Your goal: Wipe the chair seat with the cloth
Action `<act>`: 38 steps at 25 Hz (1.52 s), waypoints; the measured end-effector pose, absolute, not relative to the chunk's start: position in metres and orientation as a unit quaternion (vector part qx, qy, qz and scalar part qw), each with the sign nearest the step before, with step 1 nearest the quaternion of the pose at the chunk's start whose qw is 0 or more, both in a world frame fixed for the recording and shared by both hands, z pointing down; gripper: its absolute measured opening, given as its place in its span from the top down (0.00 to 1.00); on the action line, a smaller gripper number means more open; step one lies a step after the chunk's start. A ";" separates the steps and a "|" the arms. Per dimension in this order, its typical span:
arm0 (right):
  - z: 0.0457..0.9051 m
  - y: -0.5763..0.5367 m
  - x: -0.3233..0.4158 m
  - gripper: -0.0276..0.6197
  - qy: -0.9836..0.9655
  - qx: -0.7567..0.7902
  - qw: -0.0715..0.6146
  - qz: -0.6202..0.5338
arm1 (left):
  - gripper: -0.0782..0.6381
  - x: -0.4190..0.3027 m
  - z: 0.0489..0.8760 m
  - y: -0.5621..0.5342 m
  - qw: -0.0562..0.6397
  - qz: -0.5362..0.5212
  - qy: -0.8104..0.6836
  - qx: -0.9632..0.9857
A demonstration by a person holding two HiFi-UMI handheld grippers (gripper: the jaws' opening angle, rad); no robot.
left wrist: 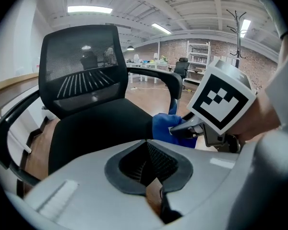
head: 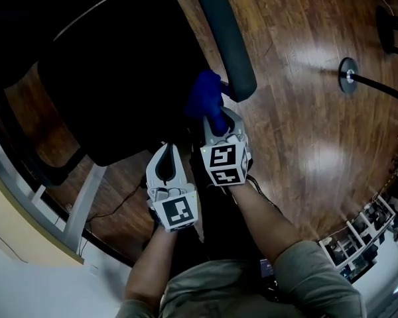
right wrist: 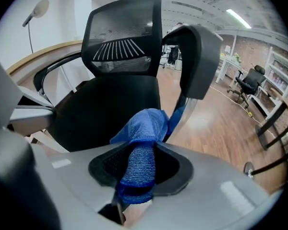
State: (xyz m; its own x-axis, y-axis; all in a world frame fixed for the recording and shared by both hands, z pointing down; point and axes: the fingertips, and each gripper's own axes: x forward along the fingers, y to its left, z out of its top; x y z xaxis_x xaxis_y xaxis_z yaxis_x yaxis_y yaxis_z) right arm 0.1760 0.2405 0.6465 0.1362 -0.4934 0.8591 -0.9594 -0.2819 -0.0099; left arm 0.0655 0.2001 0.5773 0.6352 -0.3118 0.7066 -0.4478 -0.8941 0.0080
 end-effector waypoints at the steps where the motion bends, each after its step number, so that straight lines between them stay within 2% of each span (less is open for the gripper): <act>1: 0.650 0.243 0.179 0.78 -0.524 0.693 0.291 0.401 | 0.88 0.069 0.579 0.203 0.092 0.372 -0.213 0.899; 9: 0.664 0.249 0.186 0.78 -0.542 0.680 0.295 0.397 | 0.88 0.067 0.591 0.217 0.106 0.375 -0.228 0.892; 16: 0.642 0.233 0.161 0.77 -0.551 0.679 0.302 0.378 | 0.88 0.008 0.586 0.183 0.126 0.364 -0.297 0.874; 21: 0.614 0.191 0.089 0.77 -0.618 0.635 0.312 0.343 | 0.88 -0.064 0.570 0.144 0.132 0.351 -0.373 0.849; 28: 0.592 0.144 -0.055 0.77 -0.725 0.529 0.334 0.288 | 0.88 -0.174 0.555 0.118 0.145 0.342 -0.459 0.807; 34: 0.610 0.134 -0.161 0.77 -0.783 0.434 0.365 0.255 | 0.88 -0.247 0.569 0.126 0.169 0.340 -0.496 0.781; 38: 0.634 0.136 -0.198 0.77 -0.796 0.398 0.386 0.244 | 0.88 -0.271 0.583 0.140 0.179 0.340 -0.501 0.776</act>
State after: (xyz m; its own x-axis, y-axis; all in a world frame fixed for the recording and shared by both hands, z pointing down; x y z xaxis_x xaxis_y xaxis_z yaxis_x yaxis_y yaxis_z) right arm -0.1982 0.1359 0.6336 -0.3857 -0.4444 0.8086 -0.8215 0.5643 -0.0817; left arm -0.2712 0.1396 0.5826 0.2674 -0.6548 0.7069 -0.8983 -0.4348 -0.0630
